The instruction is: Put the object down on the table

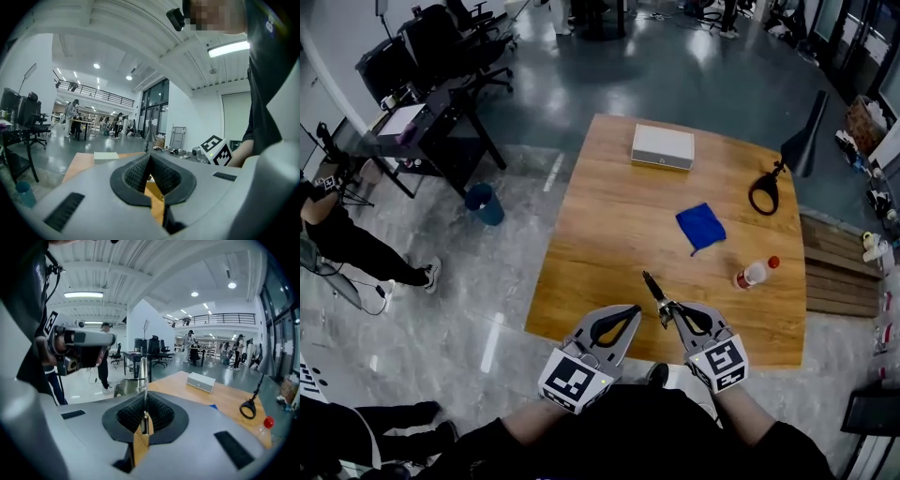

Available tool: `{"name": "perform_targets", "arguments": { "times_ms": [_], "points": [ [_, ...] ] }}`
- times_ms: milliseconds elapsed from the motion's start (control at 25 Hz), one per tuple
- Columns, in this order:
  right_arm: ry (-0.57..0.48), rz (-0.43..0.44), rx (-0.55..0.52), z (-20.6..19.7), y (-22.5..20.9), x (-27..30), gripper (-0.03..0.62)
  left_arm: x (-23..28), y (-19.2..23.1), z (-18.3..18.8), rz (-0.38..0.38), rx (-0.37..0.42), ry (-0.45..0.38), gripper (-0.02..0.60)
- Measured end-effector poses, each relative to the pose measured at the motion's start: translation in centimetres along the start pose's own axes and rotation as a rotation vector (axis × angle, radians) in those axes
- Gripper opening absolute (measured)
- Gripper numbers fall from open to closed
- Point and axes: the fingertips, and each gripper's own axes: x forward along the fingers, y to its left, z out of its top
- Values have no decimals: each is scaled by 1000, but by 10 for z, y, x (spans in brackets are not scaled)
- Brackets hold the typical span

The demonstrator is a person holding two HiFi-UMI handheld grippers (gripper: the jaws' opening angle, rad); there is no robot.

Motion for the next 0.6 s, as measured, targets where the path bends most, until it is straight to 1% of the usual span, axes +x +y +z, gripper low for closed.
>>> {"name": "perform_targets", "arguments": {
  "times_ms": [240, 400, 600],
  "points": [
    [133, 16, -147, -50, -28, 26, 5, 7, -4, -1, 68, -1, 19, -1],
    [218, 32, -259, -81, -37, 48, 5, 6, -1, -5, 127, -21, 25, 0],
    [329, 46, -452, -117, -41, 74, 5, 2, 1, -12, 168, -35, 38, 0]
  ]
}}
